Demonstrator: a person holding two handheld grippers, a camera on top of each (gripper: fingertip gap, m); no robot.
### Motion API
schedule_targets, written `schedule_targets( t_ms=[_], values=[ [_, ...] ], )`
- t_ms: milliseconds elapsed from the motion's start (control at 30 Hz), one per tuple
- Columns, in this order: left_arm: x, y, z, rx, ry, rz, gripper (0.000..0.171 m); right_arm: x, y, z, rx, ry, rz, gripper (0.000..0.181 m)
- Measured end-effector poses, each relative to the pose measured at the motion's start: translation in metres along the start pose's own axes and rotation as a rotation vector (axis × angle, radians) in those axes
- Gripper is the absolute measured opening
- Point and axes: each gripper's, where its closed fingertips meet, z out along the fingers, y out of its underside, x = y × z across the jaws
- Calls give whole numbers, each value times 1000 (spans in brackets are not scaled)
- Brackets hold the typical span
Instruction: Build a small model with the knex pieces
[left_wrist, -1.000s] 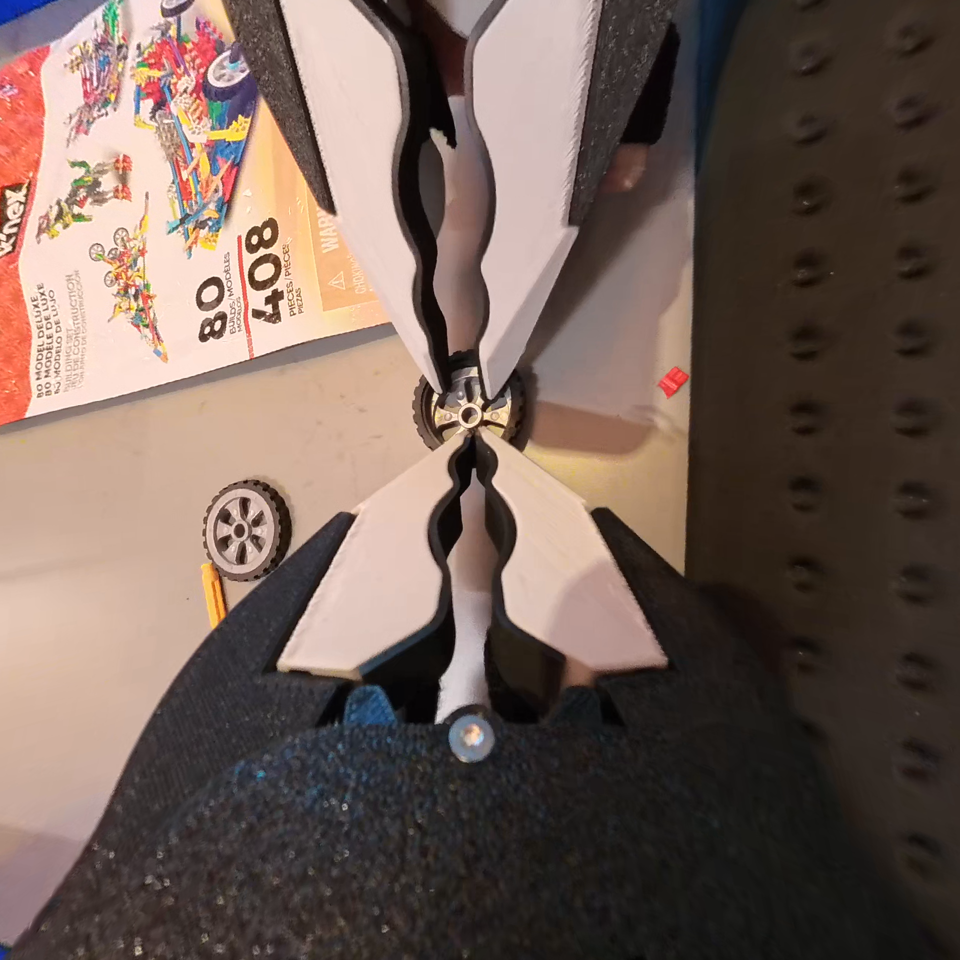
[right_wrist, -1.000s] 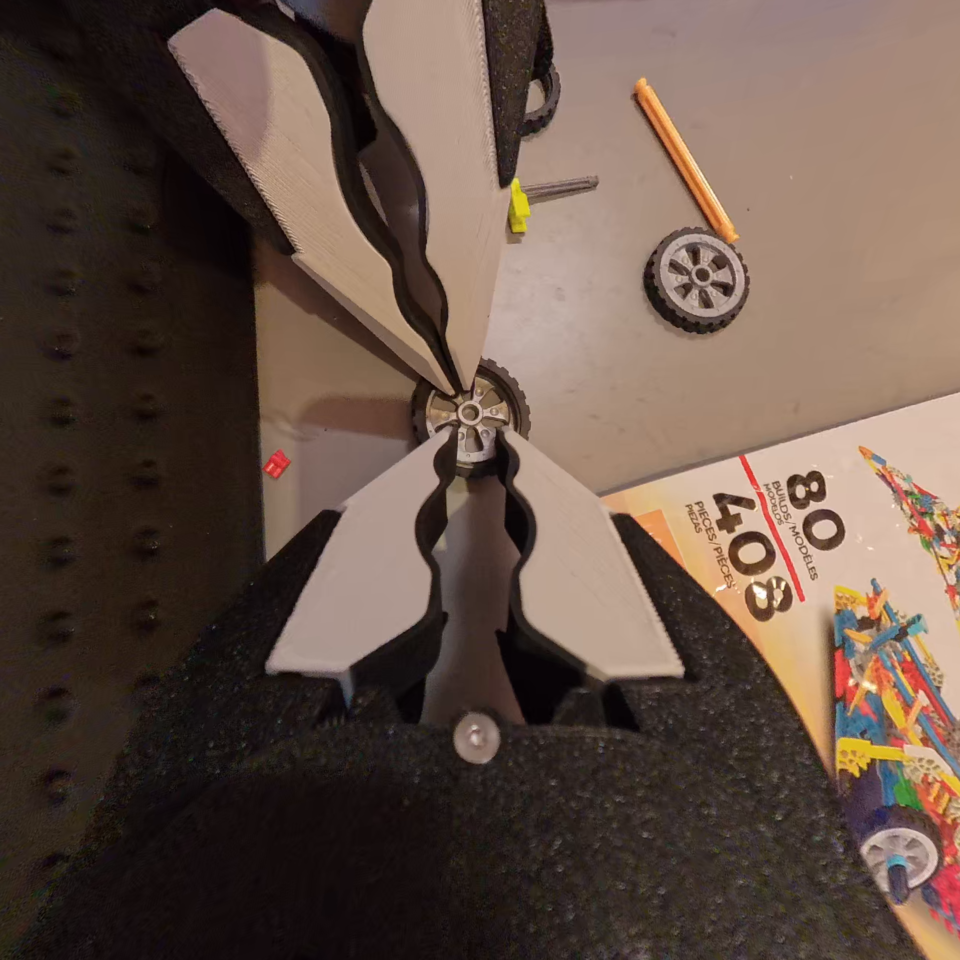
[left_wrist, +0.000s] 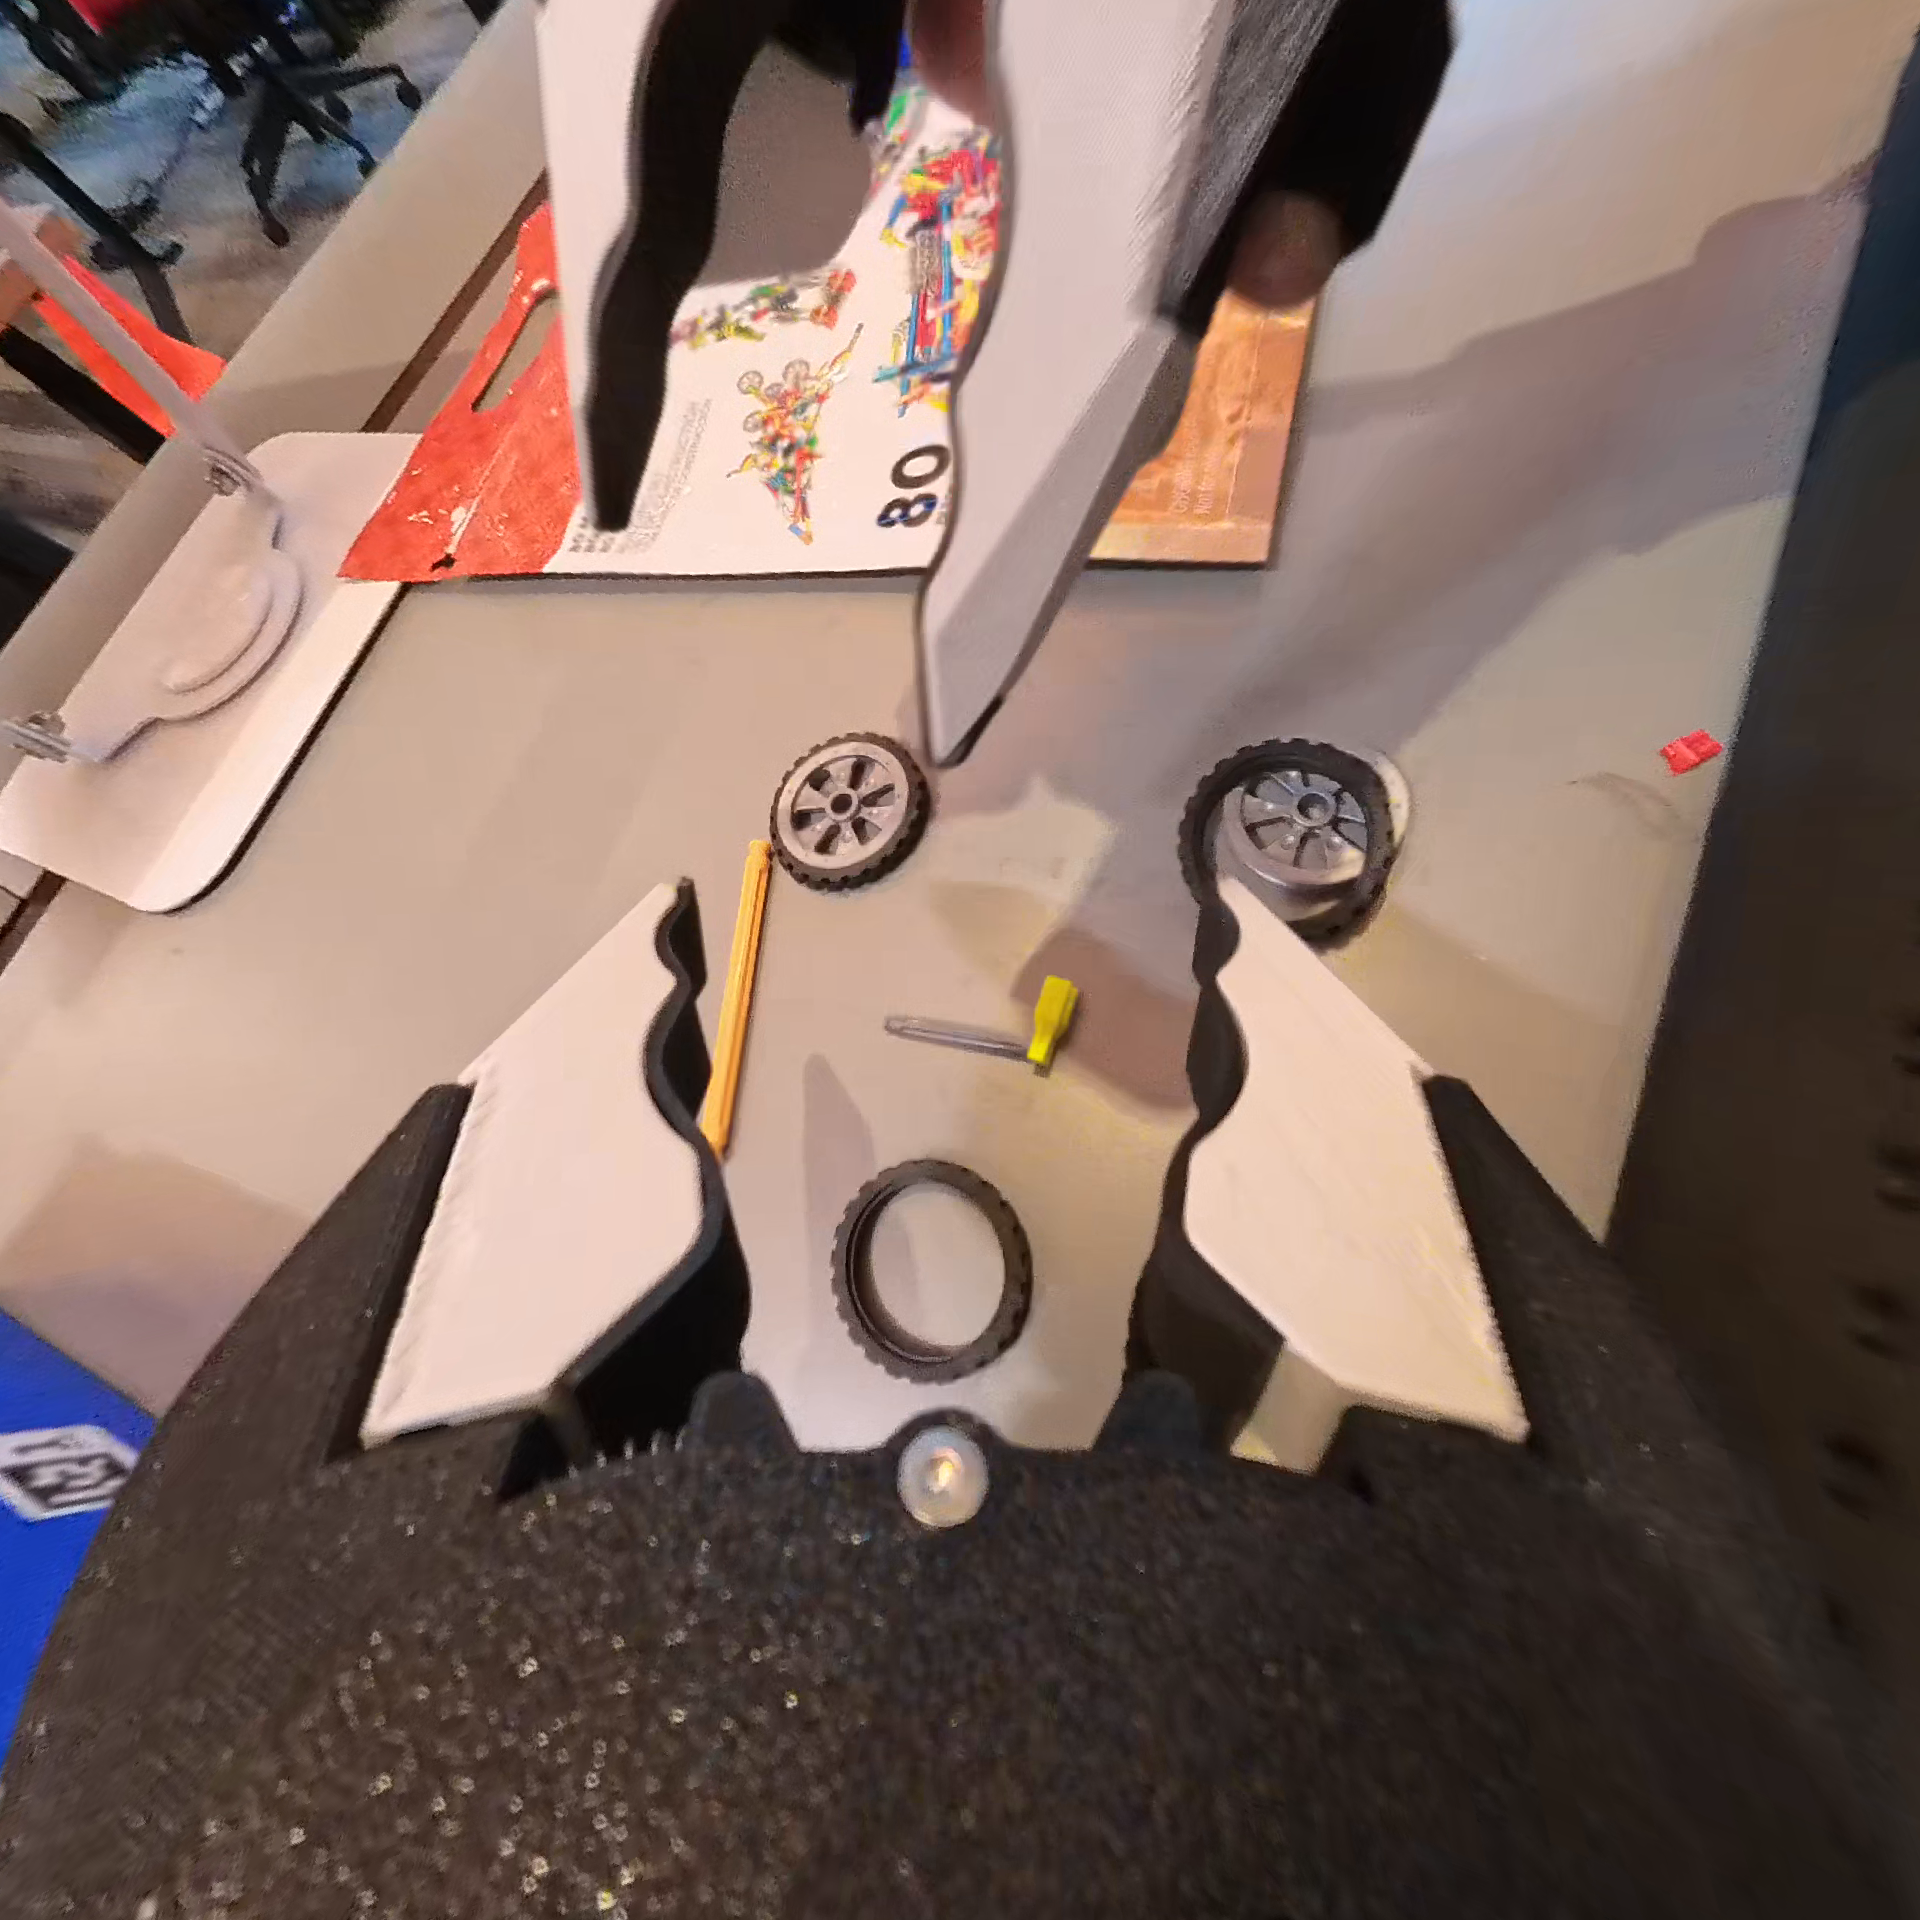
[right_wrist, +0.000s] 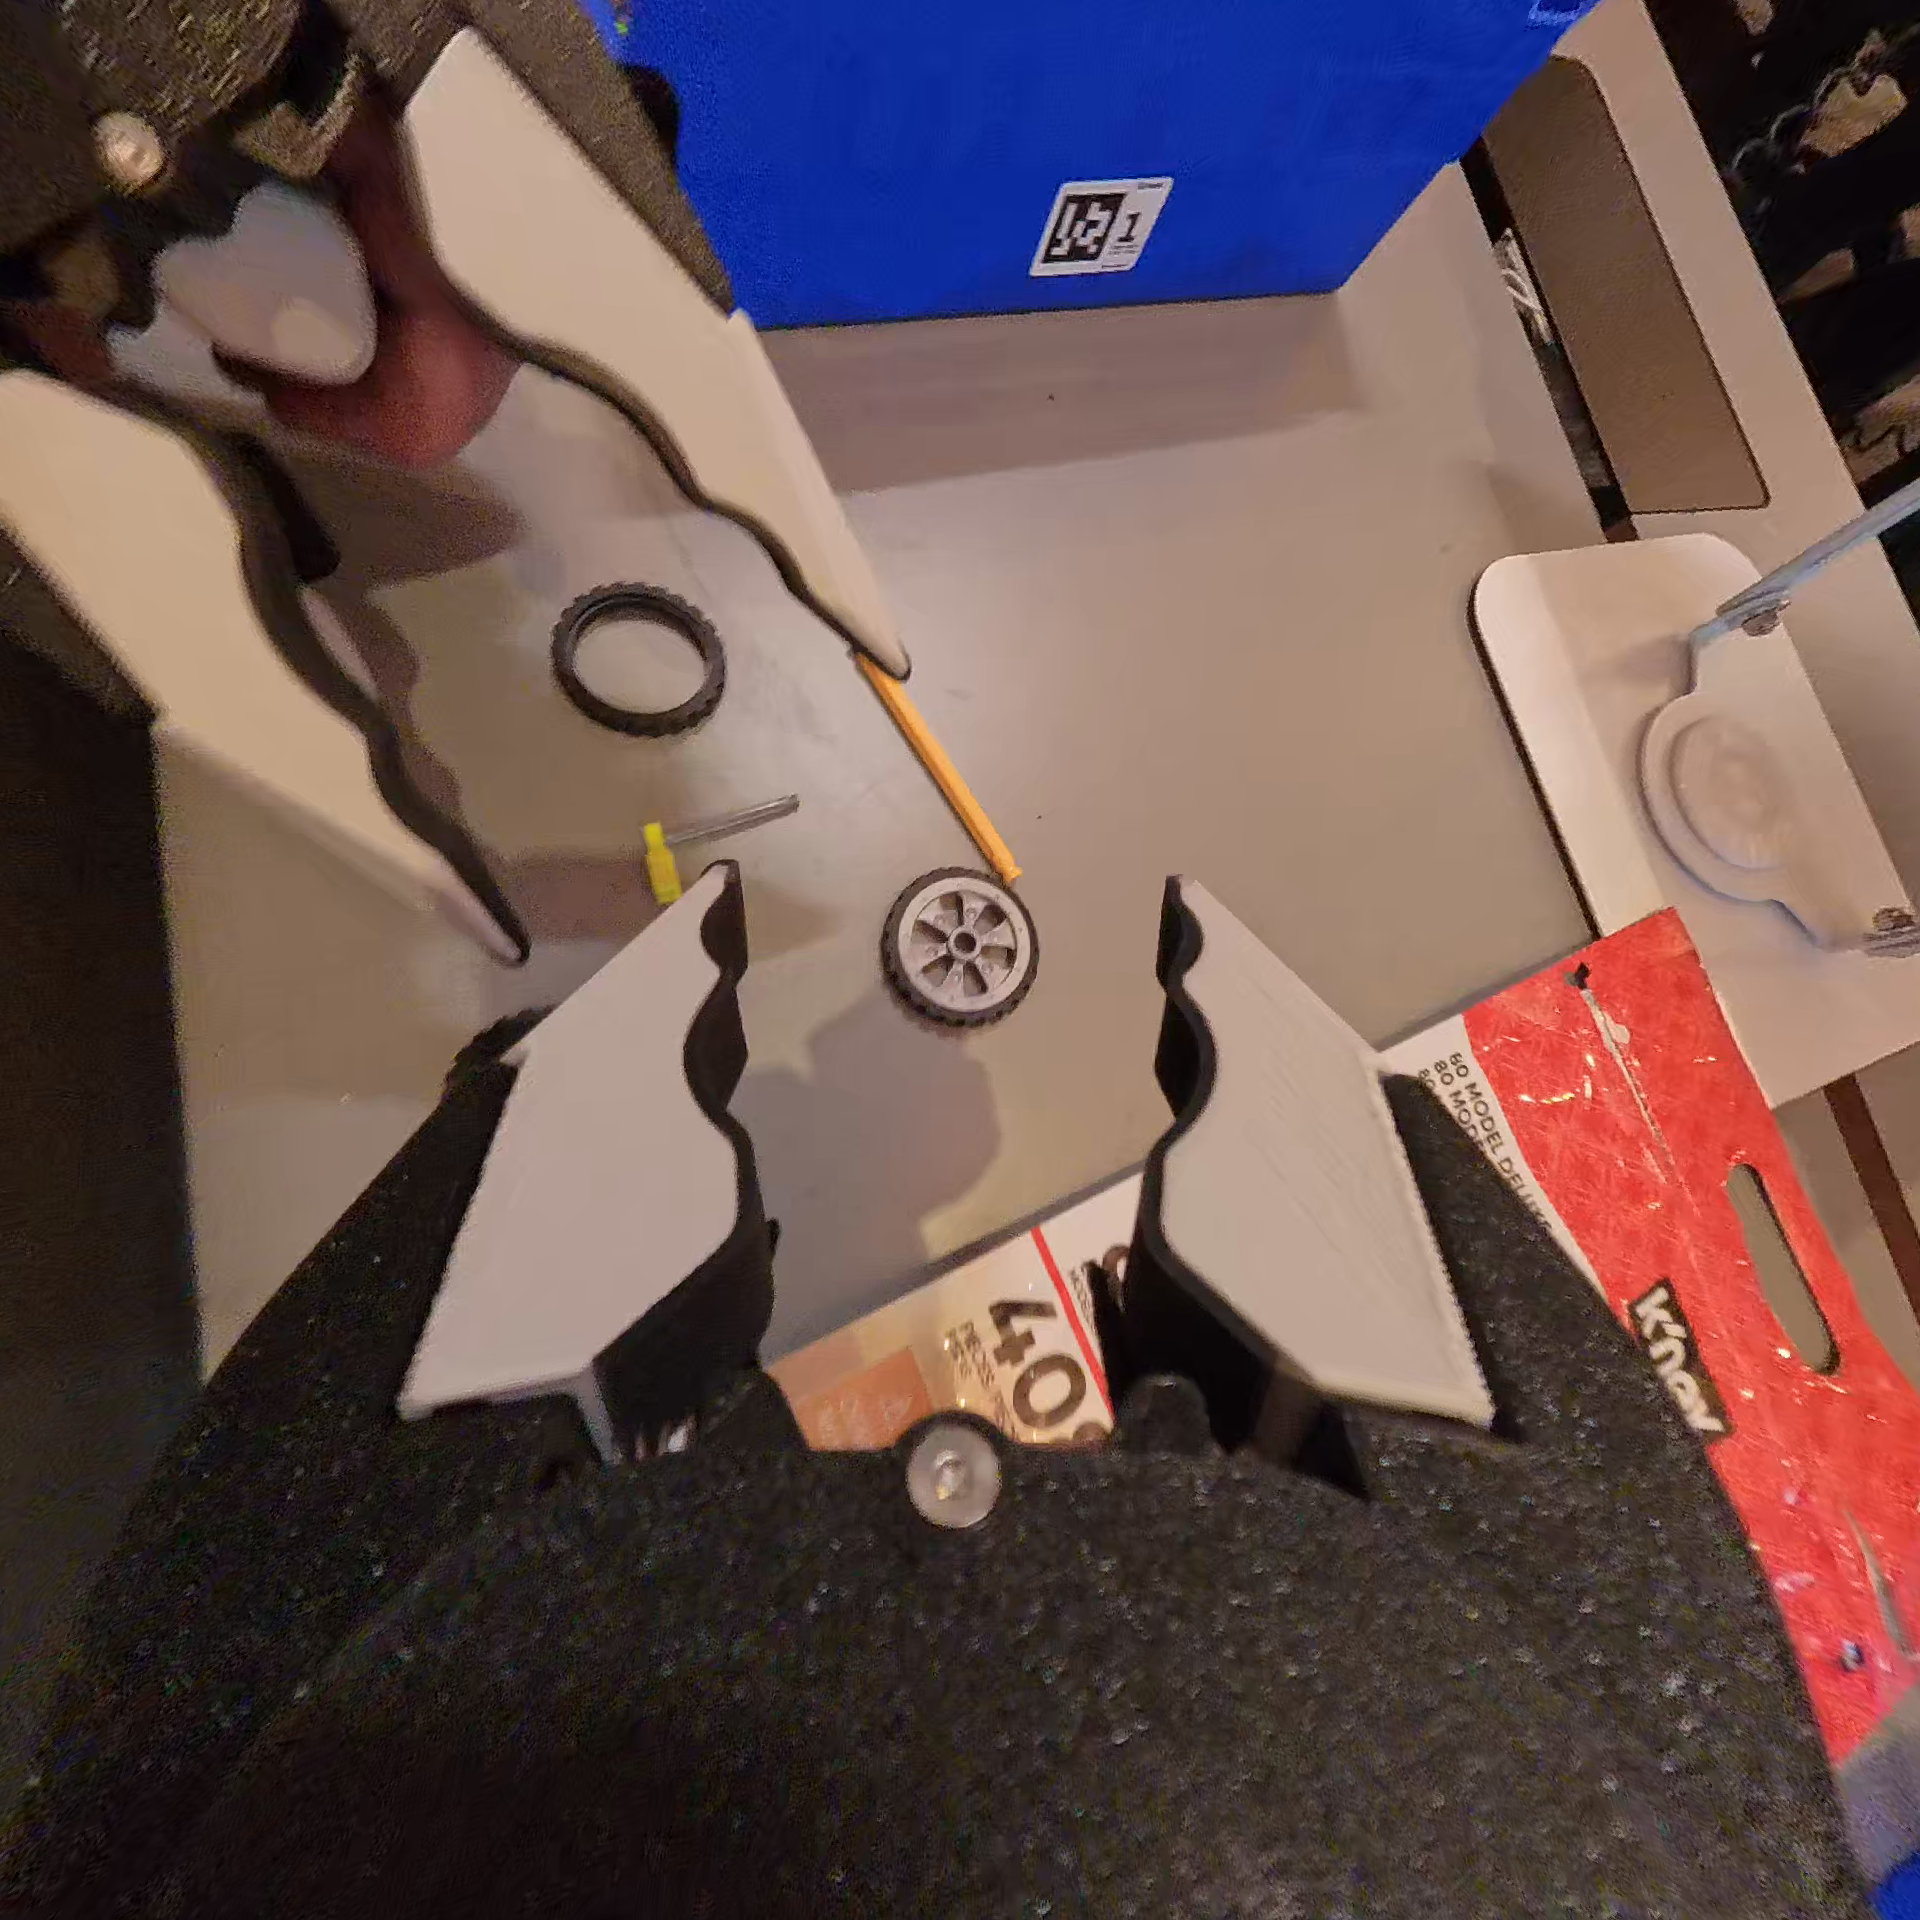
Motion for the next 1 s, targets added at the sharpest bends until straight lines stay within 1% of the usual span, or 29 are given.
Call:
schedule_targets(
  t_ms=[67, 133, 267, 400, 567, 767, 867, 1000],
  values=[
    [2, 3, 5, -30, 6, 2, 93, 7, 4, 15, 1, 29, 23, 80],
    [-1, -1, 5, -25, -42, 31, 93, 11, 9, 27, 4, 62, 26, 79],
    [6, -5, 7, -4, -15, 23, 93, 11, 18, 38, -7, 56, 43, 79],
    [3, -8, 2, 22, -6, -14, 93, 15, 15, 41, 21, 61, 85, 78],
    [3, -11, -6, 36, -9, -11, 92, 25, 29, 45, -5, 102, 67, 74],
    [1, -16, -19, 69, -18, -29, 92, 42, 28, 39, 57, 145, 108, 70],
    [6, -21, -22, 84, -3, -25, 92, 48, 25, 39, 88, 157, 136, 67],
    [18, -27, -23, 97, 26, -9, 92, 57, 29, 41, 65, 211, 120, 67]
  ],
)
